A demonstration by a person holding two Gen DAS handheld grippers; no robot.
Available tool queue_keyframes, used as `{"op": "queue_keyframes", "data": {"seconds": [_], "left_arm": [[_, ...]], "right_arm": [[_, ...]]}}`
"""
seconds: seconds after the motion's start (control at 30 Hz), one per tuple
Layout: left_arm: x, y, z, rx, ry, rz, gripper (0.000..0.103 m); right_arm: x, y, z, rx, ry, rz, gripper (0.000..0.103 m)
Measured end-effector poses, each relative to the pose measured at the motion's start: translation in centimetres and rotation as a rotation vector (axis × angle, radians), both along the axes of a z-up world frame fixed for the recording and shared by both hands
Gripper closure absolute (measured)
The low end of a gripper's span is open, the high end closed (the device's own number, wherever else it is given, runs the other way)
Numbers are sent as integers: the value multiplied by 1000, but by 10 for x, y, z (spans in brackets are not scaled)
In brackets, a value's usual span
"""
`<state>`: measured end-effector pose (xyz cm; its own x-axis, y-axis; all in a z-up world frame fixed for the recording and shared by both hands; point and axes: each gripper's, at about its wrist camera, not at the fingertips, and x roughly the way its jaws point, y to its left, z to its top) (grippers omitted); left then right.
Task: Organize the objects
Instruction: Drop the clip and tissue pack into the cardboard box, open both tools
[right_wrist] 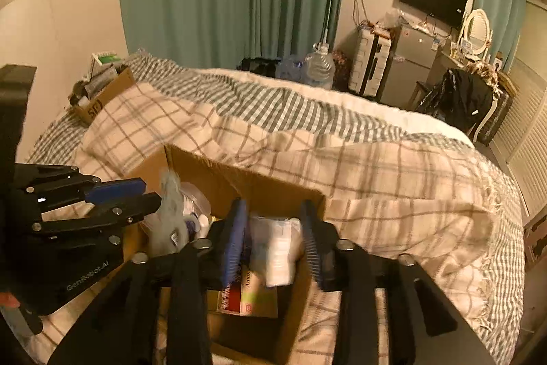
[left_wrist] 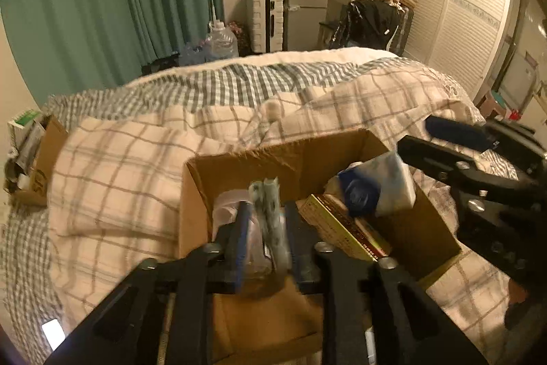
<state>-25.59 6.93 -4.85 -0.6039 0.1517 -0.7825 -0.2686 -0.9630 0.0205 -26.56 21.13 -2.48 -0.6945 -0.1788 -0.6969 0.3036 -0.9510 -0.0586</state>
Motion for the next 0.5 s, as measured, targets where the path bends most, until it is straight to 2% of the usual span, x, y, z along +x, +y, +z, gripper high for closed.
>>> {"op": "queue_keyframes", "data": {"seconds": [0.03, 0.07, 0.1, 0.2, 0.27, 0.33, 0.4, 0.5], "left_arm": [[5, -1, 6, -4, 11, 9, 40], [7, -2, 11, 0, 20, 20, 33], [14, -6, 20, 21, 37, 33, 30], [25, -15, 38, 46, 50, 48, 29], [37, -20, 51, 50, 74, 66, 22], [55, -25, 65, 50, 112, 82, 13], [67, -28, 73, 44, 136, 90, 11], [94, -32, 80, 33, 178, 121, 2]], "right_arm": [[4, 1, 7, -4, 15, -5, 56], [11, 4, 15, -8, 32, -11, 52], [16, 4, 22, -8, 44, -16, 51], [36, 8, 43, -5, 81, -27, 50], [49, 9, 55, 4, 99, -29, 48], [68, 10, 68, 13, 126, -29, 43], [87, 12, 79, 17, 150, -34, 36], [118, 14, 89, 32, 176, -40, 25]]}}
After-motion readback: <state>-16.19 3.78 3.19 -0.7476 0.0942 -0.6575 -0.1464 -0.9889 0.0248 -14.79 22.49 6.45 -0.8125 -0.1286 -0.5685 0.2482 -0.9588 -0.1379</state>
